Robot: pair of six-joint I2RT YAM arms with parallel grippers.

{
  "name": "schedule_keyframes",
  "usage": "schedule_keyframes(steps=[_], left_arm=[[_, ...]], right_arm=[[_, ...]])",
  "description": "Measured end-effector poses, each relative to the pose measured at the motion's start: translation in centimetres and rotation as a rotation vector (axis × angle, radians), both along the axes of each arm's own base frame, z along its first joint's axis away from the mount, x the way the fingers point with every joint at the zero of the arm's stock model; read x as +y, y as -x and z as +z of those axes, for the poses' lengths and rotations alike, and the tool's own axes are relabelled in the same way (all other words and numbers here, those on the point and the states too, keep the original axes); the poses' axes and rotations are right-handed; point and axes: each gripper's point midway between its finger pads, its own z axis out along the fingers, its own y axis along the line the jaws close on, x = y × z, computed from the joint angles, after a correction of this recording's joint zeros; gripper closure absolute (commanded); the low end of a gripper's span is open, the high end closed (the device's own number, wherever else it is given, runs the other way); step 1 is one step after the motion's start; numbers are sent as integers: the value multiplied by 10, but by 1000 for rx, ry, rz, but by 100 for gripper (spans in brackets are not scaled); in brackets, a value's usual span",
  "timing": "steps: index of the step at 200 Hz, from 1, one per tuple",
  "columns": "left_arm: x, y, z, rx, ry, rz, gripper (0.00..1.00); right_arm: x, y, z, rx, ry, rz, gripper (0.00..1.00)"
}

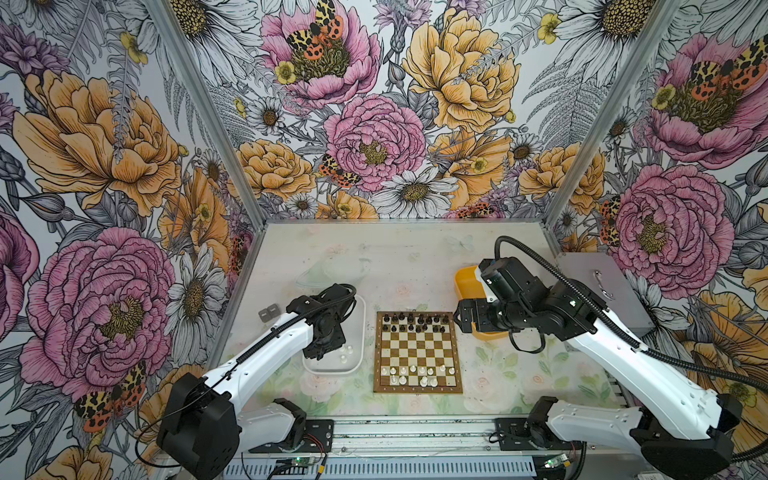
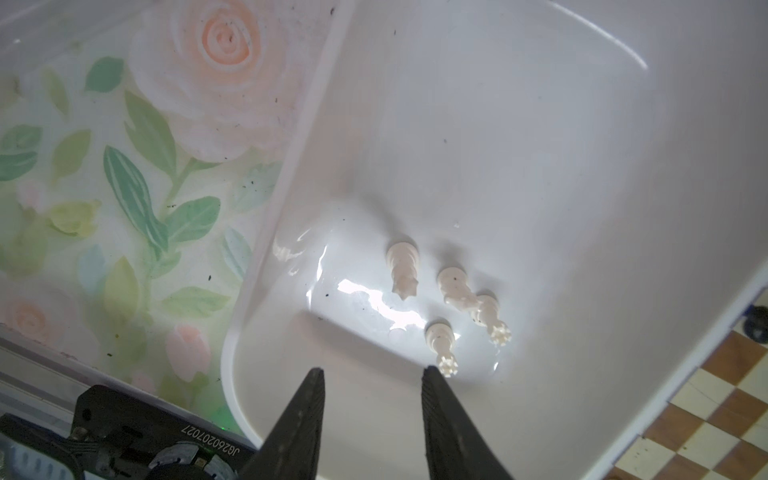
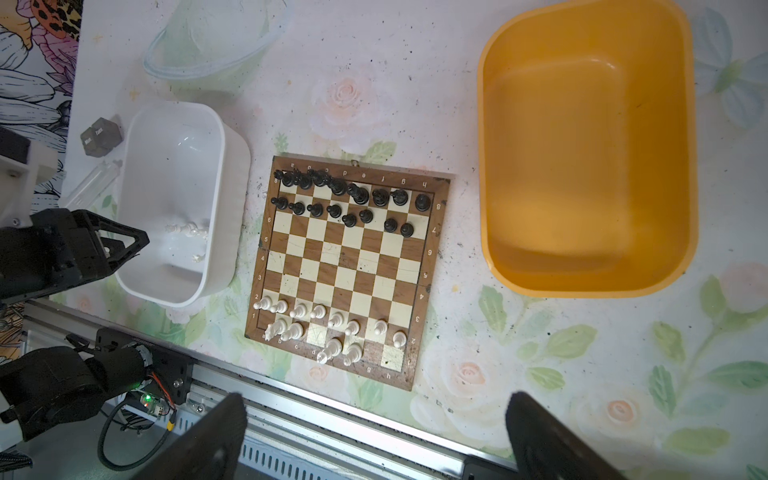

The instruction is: Set up the chess pieces on the board

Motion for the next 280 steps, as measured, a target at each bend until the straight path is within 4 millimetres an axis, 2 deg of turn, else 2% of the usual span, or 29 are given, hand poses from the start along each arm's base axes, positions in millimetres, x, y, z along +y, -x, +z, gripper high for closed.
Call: schedule_keyframes(steps=[33, 88, 149, 177, 232, 280], left_arm=[[-2, -2, -11, 13, 22, 10, 60], [1, -13, -14, -12, 48, 42, 62], [0, -14, -23, 1, 61, 40, 64], [1, -16, -24, -3, 64, 45, 65], [1, -20, -30, 7, 62, 47, 67], [1, -22, -32, 9, 63, 42, 71]], right_arm=[[-2, 2, 3, -12, -13, 0, 0], [-5, 5, 2, -15, -15, 0, 0], [-4, 6, 3, -13, -19, 3, 0], [0, 9, 3, 2, -38, 25, 0], [21, 13, 3, 26, -113, 84, 0], [26, 11, 2, 31, -124, 92, 0]])
